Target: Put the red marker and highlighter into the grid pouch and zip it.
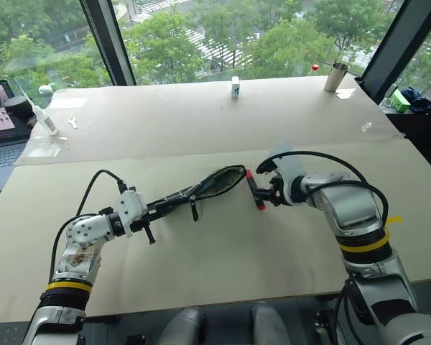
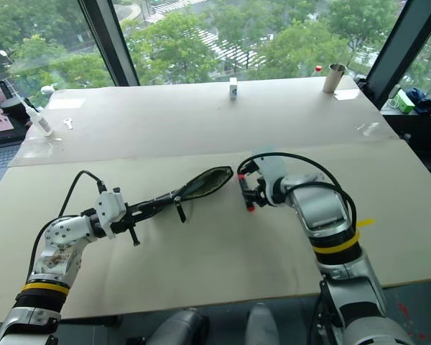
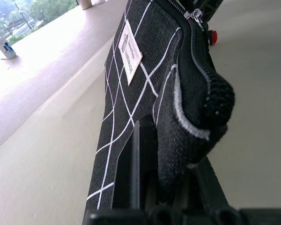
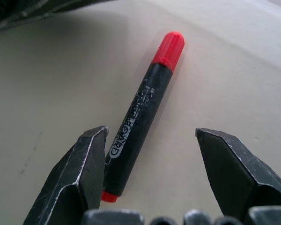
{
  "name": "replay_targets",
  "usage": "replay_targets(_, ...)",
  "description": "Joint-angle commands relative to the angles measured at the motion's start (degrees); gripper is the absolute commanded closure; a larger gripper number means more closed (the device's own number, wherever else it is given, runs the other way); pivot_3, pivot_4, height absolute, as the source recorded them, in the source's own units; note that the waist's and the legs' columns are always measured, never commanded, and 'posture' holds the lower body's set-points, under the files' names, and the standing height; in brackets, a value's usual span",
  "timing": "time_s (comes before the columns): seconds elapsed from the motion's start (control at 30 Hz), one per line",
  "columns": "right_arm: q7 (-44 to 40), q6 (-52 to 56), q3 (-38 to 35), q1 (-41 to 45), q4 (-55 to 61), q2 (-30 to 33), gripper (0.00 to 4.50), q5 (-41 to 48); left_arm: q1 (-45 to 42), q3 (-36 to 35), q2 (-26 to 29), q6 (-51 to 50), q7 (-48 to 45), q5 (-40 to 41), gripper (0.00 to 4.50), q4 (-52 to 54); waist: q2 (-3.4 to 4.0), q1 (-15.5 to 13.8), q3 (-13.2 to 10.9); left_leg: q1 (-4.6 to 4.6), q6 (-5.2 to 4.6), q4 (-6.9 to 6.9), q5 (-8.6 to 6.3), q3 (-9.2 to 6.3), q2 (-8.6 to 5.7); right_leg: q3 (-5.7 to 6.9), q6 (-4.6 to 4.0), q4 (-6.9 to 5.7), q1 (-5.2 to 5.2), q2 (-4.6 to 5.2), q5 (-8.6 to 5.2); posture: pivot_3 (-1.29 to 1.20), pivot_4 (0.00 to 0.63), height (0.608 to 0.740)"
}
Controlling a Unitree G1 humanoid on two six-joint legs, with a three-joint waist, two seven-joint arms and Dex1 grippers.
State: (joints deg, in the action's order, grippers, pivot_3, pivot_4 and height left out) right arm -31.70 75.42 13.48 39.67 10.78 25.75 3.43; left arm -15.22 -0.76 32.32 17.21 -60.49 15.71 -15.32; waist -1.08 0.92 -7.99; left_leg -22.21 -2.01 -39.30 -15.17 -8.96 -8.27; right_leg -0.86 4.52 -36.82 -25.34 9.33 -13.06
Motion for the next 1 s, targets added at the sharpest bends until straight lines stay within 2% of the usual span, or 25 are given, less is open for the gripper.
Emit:
replay_targets(0.03, 2.78, -2.02, 2.51, -1.00, -1.35, -1.50, 1.15, -0.63, -0.06, -0.80, 0.32, 0.23, 0.59, 0.15, 4.50, 1.47, 0.00, 0.07, 0.00, 0.00, 0.00, 0.00, 0.00, 0.00, 0.00, 0.00, 0.00, -0.01, -0.01, 0.00, 0.00, 0.00, 0.150, 0.739)
replay_targets(0.13, 3.93, -3.44, 4.13, -1.99, -2.46, -1.80, 1.15, -0.92, -0.09, -0.67, 0.16, 0.25, 0.82, 0.12, 4.50, 1.52, -0.01, 0.24, 0.02, 0.12, 0.00, 0.01, 0.00, 0.01, 0.02, -0.01, 0.00, 0.01, 0.10, -0.03, 0.00, 0.00, 0.150, 0.739)
replay_targets(0.17, 4.24, -4.05, 4.50, -2.32, -2.68, -1.67, 1.65, -1.08, -0.11, -0.65, 0.12, 0.28, 0.87, 0.12, 4.50, 1.51, -0.01, 0.26, 0.02, 0.17, 0.01, 0.01, -0.01, 0.01, 0.02, -0.01, 0.00, 0.00, 0.14, -0.04, 0.00, 0.00, 0.150, 0.739)
replay_targets(0.2, 4.30, -4.87, 4.88, -2.65, -2.77, -1.24, 1.83, -1.25, -0.11, -0.65, 0.11, 0.28, 0.91, 0.13, 4.50, 1.55, -0.02, 0.25, 0.03, 0.21, 0.01, 0.01, -0.01, 0.02, 0.03, -0.01, 0.00, 0.00, 0.17, -0.06, 0.00, 0.00, 0.150, 0.739)
replay_targets(0.4, 3.14, -8.22, 1.75, -1.93, -4.57, 2.66, 3.91, -0.54, -0.06, -0.57, 0.22, 0.35, 1.00, 0.01, 4.50, 1.72, -0.06, -0.28, 0.05, 0.30, 0.03, 0.01, -0.03, 0.04, 0.02, -0.02, -0.03, 0.00, 0.25, -0.08, 0.02, 0.00, 0.150, 0.739)
replay_targets(0.5, 0.87, -9.09, -5.75, 2.96, -6.43, 5.09, 4.00, 2.73, 0.02, -0.41, 0.40, 0.25, 0.82, -0.03, 4.50, 1.96, -0.06, -0.49, 0.05, 0.21, 0.01, 0.00, -0.04, 0.04, -0.03, 0.01, -0.02, 0.04, 0.23, -0.03, 0.03, 0.00, 0.150, 0.739)
replay_targets(0.6, -6.29, -12.08, -9.50, 8.29, -2.63, 10.74, 4.00, 7.00, 0.00, -0.17, 0.61, 0.31, 0.42, -0.20, 4.50, 1.87, 0.08, -0.18, -0.04, -0.01, 0.02, 0.00, -0.03, 0.09, -0.05, -0.04, -0.05, 0.06, 0.02, -0.02, 0.05, 0.00, 0.150, 0.739)
replay_targets(0.7, -18.11, -17.29, -7.83, 7.23, 7.28, 19.69, 4.00, 11.89, -0.11, -0.01, 0.64, 0.31, 0.22, -0.22, 4.50, 1.77, 0.09, -0.11, -0.05, -0.07, 0.05, 0.07, -0.02, 0.08, 0.08, 0.02, -0.05, 0.03, -0.15, -0.12, 0.05, 0.00, 0.150, 0.739)
replay_targets(0.8, -27.88, -23.90, -4.29, 2.50, 16.35, 28.21, 4.00, 13.86, -0.35, 0.21, 0.56, 0.44, 0.03, -0.38, 4.50, 1.54, 0.05, -0.03, -0.02, 0.06, 0.13, 0.09, -0.26, 0.03, 0.30, 0.13, -0.05, 0.08, 0.01, -0.36, 0.05, 0.00, 0.150, 0.739)
replay_targets(0.87, -30.75, -27.30, -1.44, 0.40, 19.45, 31.56, 4.00, 12.67, -0.52, 0.34, 0.48, 0.47, 0.03, -0.43, 4.50, 1.47, 0.04, 0.05, -0.02, 0.06, 0.06, 0.07, -0.31, 0.09, 0.31, 0.12, -0.05, 0.09, 0.10, -0.35, 0.05, 0.00, 0.150, 0.739)
replay_targets(1.0, -30.02, -32.53, 6.02, -0.17, 17.81, 33.87, 4.00, 4.65, -0.75, 0.54, 0.35, 0.42, 0.06, -0.52, 4.50, 1.49, 0.04, 0.02, -0.03, 0.11, -0.12, -0.10, -0.42, 0.49, 0.20, 0.11, -0.04, 0.19, 0.05, -0.05, 0.05, 0.00, 0.150, 0.739)
